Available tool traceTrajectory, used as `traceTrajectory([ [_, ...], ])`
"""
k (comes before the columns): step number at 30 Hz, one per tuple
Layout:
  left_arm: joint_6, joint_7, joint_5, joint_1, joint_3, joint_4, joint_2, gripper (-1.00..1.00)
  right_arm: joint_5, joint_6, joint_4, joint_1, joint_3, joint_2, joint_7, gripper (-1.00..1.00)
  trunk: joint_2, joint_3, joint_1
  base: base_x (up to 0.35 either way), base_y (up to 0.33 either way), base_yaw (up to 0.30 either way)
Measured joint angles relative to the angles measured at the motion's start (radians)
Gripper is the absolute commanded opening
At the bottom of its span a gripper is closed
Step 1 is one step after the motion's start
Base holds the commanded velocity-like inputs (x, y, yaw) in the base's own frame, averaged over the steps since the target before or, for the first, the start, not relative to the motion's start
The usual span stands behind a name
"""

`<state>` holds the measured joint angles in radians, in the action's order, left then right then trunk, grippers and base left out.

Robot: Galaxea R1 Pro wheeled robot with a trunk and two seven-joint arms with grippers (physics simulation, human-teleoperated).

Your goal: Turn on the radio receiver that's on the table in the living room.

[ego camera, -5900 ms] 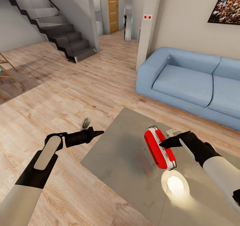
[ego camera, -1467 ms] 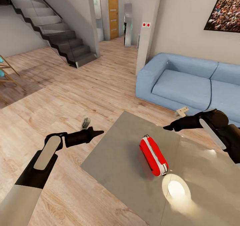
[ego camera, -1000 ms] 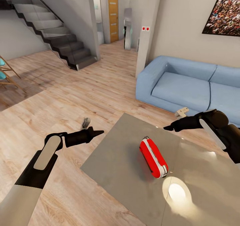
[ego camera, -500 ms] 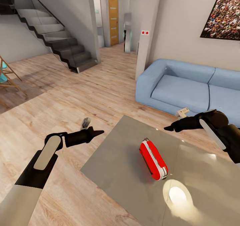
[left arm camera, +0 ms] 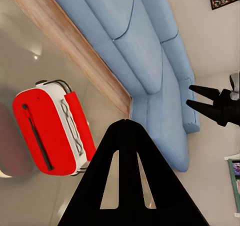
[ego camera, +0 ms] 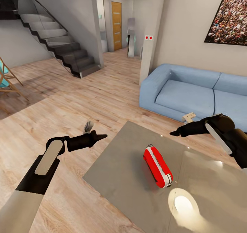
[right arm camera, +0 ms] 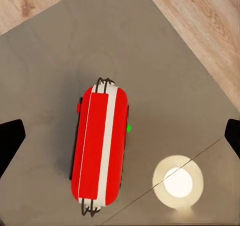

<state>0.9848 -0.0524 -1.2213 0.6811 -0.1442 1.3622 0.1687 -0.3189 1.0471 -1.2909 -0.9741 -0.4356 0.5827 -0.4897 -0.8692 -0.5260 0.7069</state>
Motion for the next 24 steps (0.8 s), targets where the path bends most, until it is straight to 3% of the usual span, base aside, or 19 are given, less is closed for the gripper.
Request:
traceTrajectory([
  [18, 0.000, 0.000, 0.001, 0.000, 0.000, 0.000, 0.000, -1.00, 0.000, 0.000, 0.007, 0.000, -0.001, -0.001, 0.002, 1.00, 0.000, 0.023, 0.000, -0.001, 0.000, 0.000],
  [24, 0.022, 0.001, 0.001, 0.000, 0.000, 0.037, 0.007, -1.00, 0.000, 0.000, 0.011, 0.000, -0.002, -0.001, 0.000, 1.00, 0.000, 0.023, 0.000, -0.255, 0.000, 0.000],
])
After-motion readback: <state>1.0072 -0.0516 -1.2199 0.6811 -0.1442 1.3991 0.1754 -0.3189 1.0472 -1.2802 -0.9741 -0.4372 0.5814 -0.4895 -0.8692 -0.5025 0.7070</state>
